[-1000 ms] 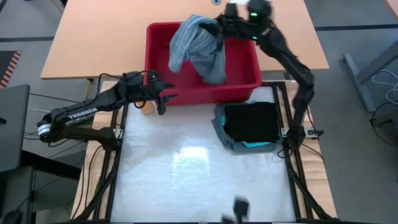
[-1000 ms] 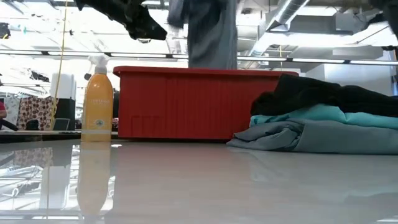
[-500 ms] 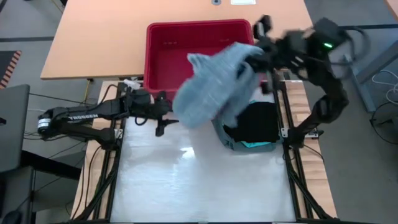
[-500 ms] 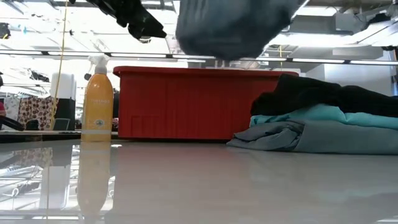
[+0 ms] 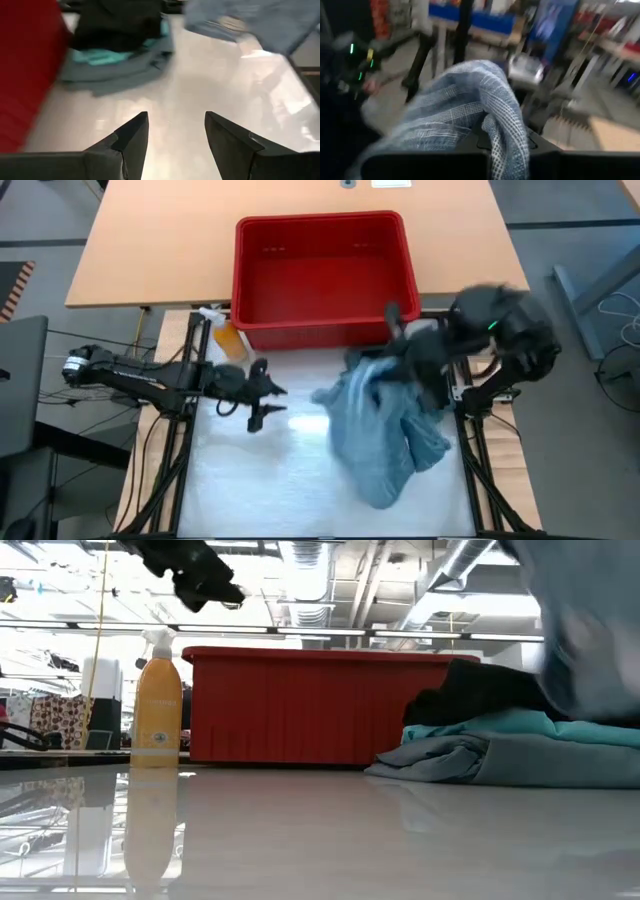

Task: Fold Laundry from Bin
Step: Remove the blue patterned polo from the red bin on the table, then fold the blue patterned polo

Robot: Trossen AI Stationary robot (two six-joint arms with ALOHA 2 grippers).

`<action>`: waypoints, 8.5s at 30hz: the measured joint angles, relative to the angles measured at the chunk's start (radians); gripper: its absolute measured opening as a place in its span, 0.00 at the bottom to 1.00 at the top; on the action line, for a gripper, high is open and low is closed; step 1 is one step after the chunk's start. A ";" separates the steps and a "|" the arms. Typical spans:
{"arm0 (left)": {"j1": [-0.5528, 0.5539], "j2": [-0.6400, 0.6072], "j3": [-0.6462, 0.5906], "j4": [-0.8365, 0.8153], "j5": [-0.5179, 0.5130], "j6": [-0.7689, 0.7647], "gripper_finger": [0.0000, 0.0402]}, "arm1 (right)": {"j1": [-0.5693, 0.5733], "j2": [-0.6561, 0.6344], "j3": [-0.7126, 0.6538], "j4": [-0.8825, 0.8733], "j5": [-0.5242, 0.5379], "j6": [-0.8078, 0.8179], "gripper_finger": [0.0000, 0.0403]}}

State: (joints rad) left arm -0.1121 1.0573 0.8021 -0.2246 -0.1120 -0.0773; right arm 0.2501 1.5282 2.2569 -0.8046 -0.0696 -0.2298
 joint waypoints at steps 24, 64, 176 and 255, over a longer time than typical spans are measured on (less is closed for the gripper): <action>-0.517 0.008 -0.189 0.222 -0.697 -0.348 0.46 | 0.058 0.039 -1.016 0.827 0.254 0.566 0.10; -0.527 0.336 -0.205 0.416 -0.502 -0.525 0.03 | 0.058 0.281 -1.101 1.123 0.357 0.698 0.21; -0.523 -0.156 0.004 -0.220 -0.657 -0.307 0.00 | 0.347 0.225 -0.267 -0.088 0.566 0.439 0.05; -0.601 -0.259 0.177 -0.327 -0.127 -0.560 0.00 | -0.044 0.128 -1.150 0.289 0.362 0.833 0.65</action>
State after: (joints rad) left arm -0.7136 0.7987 0.9794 -0.5518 -0.2392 -0.6369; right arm 0.2063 1.6558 1.1068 -0.5157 0.2926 0.6032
